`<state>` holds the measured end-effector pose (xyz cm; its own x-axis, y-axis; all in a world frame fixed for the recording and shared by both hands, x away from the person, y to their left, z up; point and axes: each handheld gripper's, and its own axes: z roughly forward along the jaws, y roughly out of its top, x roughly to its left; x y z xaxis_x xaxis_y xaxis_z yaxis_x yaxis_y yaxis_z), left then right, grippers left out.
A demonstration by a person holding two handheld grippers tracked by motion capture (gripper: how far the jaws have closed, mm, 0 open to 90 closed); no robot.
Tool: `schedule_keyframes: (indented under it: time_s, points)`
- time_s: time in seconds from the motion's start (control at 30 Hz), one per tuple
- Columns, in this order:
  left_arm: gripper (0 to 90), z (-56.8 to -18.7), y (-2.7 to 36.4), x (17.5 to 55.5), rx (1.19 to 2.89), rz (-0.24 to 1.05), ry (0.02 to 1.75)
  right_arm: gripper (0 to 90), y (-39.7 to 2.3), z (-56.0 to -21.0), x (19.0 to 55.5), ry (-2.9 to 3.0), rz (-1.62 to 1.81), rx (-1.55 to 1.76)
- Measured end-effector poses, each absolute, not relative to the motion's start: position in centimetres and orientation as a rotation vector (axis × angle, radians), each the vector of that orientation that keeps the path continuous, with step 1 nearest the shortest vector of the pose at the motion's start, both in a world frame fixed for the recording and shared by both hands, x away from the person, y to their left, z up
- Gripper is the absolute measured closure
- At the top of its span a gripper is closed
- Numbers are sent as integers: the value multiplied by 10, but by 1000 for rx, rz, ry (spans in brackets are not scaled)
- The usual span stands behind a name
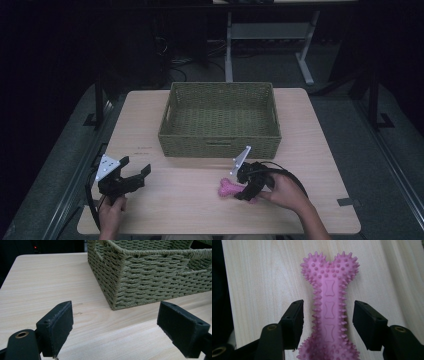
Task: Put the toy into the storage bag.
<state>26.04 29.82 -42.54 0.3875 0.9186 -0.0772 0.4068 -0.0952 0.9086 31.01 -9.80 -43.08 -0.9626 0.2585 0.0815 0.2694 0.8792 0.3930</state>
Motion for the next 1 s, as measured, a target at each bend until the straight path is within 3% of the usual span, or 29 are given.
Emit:
schedule_keyframes:
  time_s: [1.0]
  points:
    - [130,-425,302,260,1666,663,1192,557,-88,-436,313,-3051,-541,-352]
